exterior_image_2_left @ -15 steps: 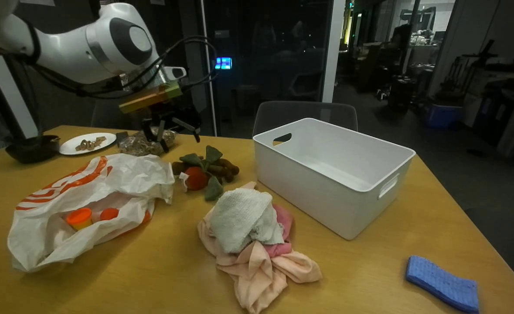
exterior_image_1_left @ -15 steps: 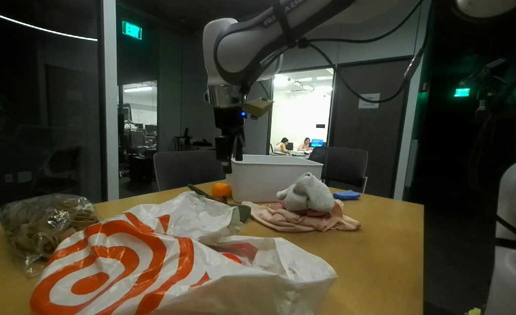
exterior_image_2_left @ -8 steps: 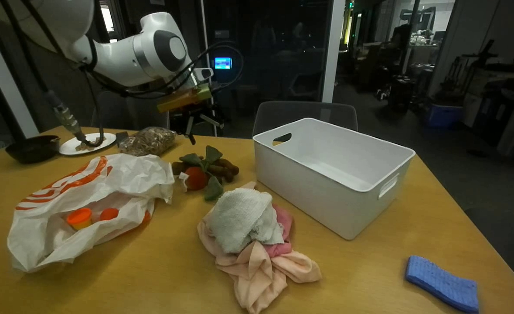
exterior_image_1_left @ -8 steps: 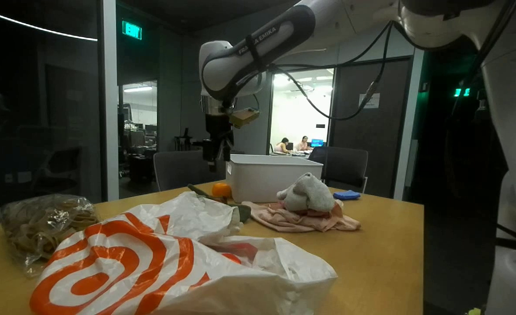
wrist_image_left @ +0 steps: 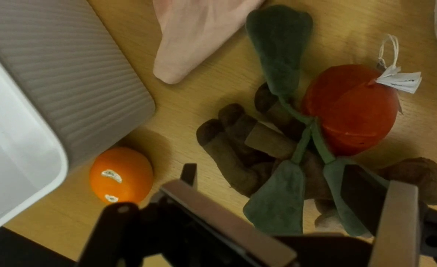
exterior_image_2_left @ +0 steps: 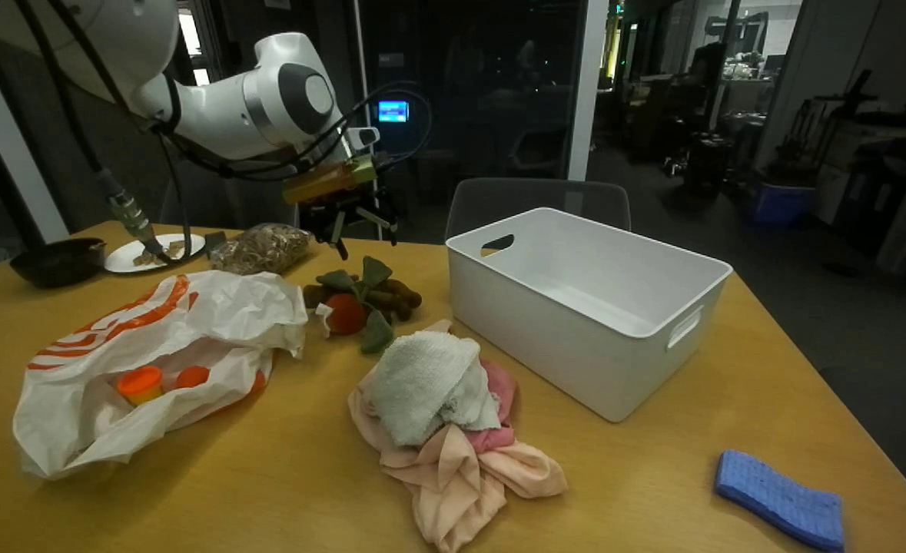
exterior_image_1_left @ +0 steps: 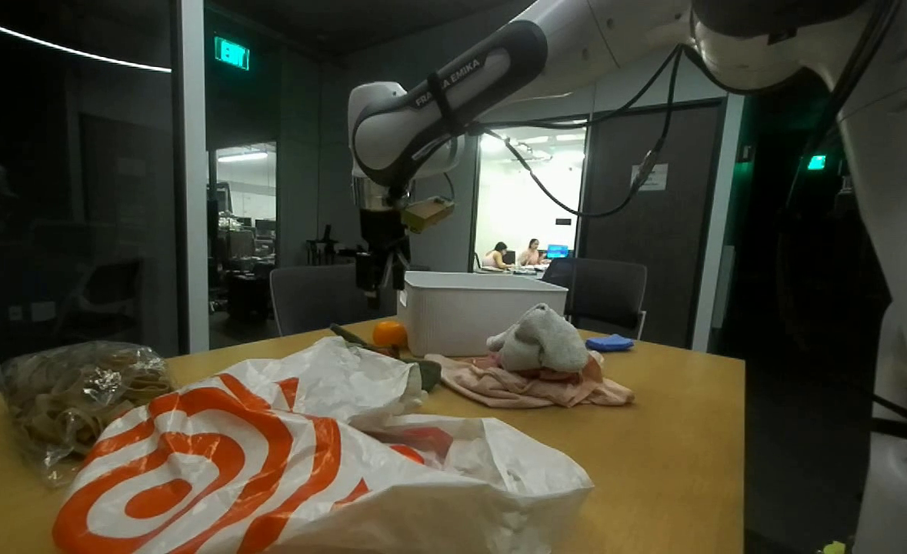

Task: Put the orange bottle and two of the plush toys into the carrier bag

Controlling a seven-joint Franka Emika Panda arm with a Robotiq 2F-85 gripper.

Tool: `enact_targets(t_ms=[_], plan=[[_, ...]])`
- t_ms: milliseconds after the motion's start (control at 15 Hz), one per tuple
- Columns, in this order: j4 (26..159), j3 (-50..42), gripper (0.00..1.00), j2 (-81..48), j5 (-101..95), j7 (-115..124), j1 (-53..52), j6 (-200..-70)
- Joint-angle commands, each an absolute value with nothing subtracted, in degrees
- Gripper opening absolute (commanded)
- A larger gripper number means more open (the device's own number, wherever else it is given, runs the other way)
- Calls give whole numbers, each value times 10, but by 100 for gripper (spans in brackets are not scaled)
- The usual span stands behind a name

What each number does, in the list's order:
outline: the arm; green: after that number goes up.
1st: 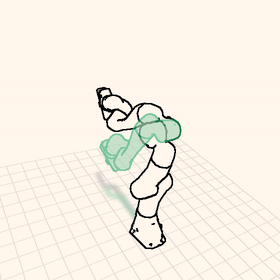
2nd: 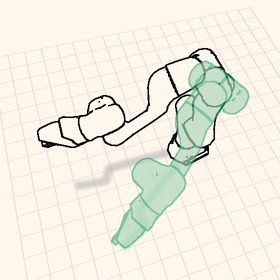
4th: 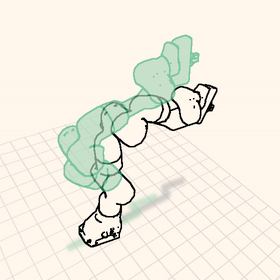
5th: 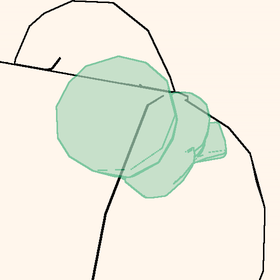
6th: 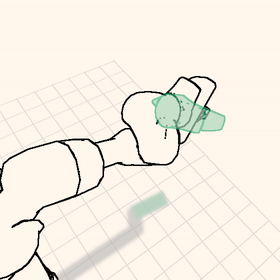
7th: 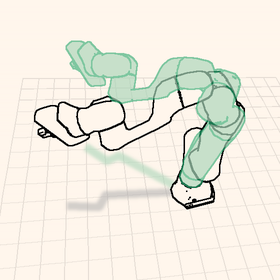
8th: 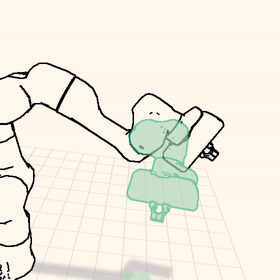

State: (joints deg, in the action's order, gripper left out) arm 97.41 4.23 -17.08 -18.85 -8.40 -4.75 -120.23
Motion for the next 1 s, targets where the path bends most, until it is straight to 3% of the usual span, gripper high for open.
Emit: enact_targets(t_ms=[0,933], plan=[[910,24,100,-217,-201,-49,-54,-1185],[640,-18,100,-425,-167,-15,-47,-1137]])
